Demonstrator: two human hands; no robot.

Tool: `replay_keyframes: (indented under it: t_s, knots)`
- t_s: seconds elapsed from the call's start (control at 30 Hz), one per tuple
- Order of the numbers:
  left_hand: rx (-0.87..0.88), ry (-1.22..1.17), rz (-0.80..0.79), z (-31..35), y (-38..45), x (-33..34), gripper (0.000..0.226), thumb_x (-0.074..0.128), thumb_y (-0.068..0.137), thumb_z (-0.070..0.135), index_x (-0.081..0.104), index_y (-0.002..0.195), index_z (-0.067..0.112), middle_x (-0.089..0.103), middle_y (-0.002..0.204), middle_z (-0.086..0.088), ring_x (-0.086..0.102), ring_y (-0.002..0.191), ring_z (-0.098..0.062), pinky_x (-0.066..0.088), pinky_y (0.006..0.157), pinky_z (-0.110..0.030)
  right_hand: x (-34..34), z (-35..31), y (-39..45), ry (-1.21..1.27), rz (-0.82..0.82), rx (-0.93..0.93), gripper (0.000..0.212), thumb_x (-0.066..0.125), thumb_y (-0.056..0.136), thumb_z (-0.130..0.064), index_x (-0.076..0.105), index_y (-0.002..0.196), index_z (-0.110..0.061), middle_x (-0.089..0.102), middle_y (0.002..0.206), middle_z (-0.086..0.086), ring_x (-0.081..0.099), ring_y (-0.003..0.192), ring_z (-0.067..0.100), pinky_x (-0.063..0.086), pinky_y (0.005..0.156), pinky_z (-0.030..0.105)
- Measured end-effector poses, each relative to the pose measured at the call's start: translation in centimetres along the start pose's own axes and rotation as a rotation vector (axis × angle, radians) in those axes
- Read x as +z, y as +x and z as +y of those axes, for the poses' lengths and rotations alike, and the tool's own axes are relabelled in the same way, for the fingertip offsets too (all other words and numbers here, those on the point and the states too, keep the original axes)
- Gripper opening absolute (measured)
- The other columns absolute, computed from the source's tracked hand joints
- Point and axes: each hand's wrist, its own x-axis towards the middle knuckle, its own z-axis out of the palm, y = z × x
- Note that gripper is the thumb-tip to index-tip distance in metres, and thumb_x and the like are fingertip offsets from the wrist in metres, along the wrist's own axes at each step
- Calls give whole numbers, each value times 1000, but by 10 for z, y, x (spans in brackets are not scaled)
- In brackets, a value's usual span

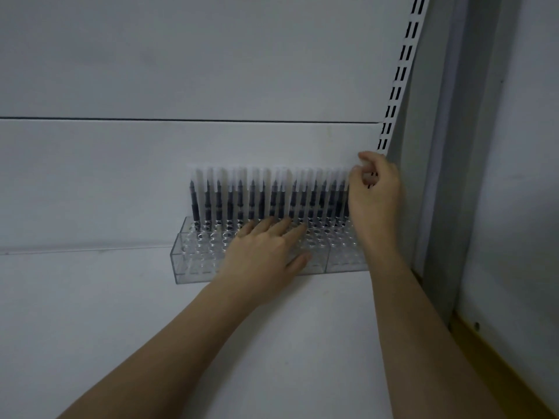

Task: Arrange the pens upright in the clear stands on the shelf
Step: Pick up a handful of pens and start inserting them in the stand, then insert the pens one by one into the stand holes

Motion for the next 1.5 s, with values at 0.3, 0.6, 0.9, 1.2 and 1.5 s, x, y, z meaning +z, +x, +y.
replay_keyframes:
  t_s: [0.3, 0.6, 0.9, 1.2, 1.5]
  knots:
    - [-110, -148, 88, -8, -3, -17, 66, 20, 92, 62, 61, 131, 28, 62, 133, 4, 52, 128, -21, 36, 106, -42, 8, -56, -41, -248, -453, -258, 29, 51, 101, -27, 60, 128, -20, 57, 123, -5, 49, 115, 13, 44, 100, 34]
    - [-461, -126, -112, -16, -159, -78, 58, 28, 101, 59, 38, 150, 30, 42, 154, 6, 33, 143, -18, 22, 117, -40, -35, -136, -127, -538, -1041, -333, 45, 41, 105, -38, 51, 143, -17, 50, 148, 4, 43, 134, 26, 35, 110, 38]
    - [-783, -61, -178, -84, -329, -169, 65, 27, 98, 66, 37, 151, 30, 42, 155, 3, 38, 141, -21, 31, 116, -44, 7, -258, -248, -405, -1299, -414, 55, 34, 102, -54, 42, 149, -26, 40, 155, 0, 35, 141, 24, 34, 112, 43]
    - [-894, 21, -115, -226, -453, -259, 66, 27, 96, 69, 38, 150, 33, 42, 154, 4, 43, 137, -22, 37, 111, -42, 103, -398, -354, -327, -1376, -534, 56, 33, 102, -57, 41, 150, -28, 38, 157, -2, 33, 143, 23, 31, 113, 43]
    - [-925, 59, -71, -388, -584, -299, 63, 34, 97, 65, 38, 150, 31, 44, 153, 2, 41, 138, -23, 36, 112, -43, 246, -498, -463, -335, -1371, -528, 56, 35, 100, -59, 44, 147, -29, 42, 154, -1, 39, 139, 23, 36, 110, 42]
